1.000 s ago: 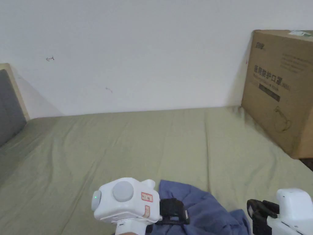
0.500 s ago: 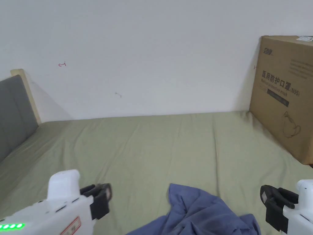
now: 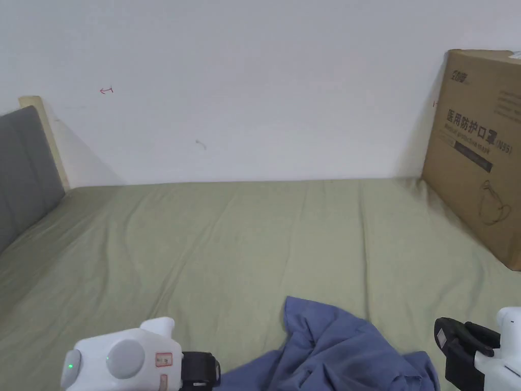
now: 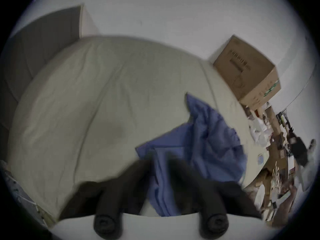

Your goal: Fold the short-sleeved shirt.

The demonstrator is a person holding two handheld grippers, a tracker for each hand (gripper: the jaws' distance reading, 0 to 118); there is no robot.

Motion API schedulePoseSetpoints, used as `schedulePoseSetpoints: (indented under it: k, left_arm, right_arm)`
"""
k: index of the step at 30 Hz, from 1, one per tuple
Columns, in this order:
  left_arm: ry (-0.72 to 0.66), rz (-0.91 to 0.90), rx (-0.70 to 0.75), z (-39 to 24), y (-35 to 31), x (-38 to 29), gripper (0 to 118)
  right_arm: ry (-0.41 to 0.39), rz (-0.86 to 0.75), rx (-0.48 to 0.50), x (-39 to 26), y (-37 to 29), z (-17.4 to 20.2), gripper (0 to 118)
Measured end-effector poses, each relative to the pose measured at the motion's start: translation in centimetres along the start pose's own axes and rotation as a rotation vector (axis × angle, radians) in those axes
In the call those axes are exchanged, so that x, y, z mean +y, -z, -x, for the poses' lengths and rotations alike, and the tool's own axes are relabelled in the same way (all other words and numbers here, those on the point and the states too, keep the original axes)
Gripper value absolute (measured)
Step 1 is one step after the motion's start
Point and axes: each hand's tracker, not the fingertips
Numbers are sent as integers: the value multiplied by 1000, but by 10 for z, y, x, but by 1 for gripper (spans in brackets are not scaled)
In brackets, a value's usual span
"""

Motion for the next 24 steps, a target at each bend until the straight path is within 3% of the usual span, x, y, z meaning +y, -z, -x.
schedulePoseSetpoints:
  k: [1,8,9,10,11,12,13,15,21,24]
  left_arm:
    - [21,-16,0,-1,13,0,95]
    - [35,36,-3,-2,75,-4,96]
    - [56,52,-17,-7,75,-7,92]
    - [137,32,37,-17,69,-10,78]
    - [204,0,52,-23,62,-13,78]
    - [255,-32,19,-27,52,-14,73]
    - [242,-64,-61,-30,39,-17,60]
    - [230,-154,-90,-33,7,-20,7]
    - [170,-374,-100,-12,-81,-32,7]
    - [141,-386,-101,4,-99,-38,7]
  right_arm:
    - [0,12,-3,-2,2,-1,0]
    - [-3,82,-17,-17,22,-5,0]
    - [-7,92,-18,-20,25,-4,0]
    - [-7,104,-17,-21,29,-4,0]
    - [-6,112,-14,-23,33,-3,0]
    - [-5,119,-10,-24,37,-3,0]
    - [-4,126,-1,-23,42,-2,0]
    - [-2,141,28,-18,55,-1,0]
    - [31,253,139,17,133,-13,0]
    - [31,326,79,27,190,-17,0]
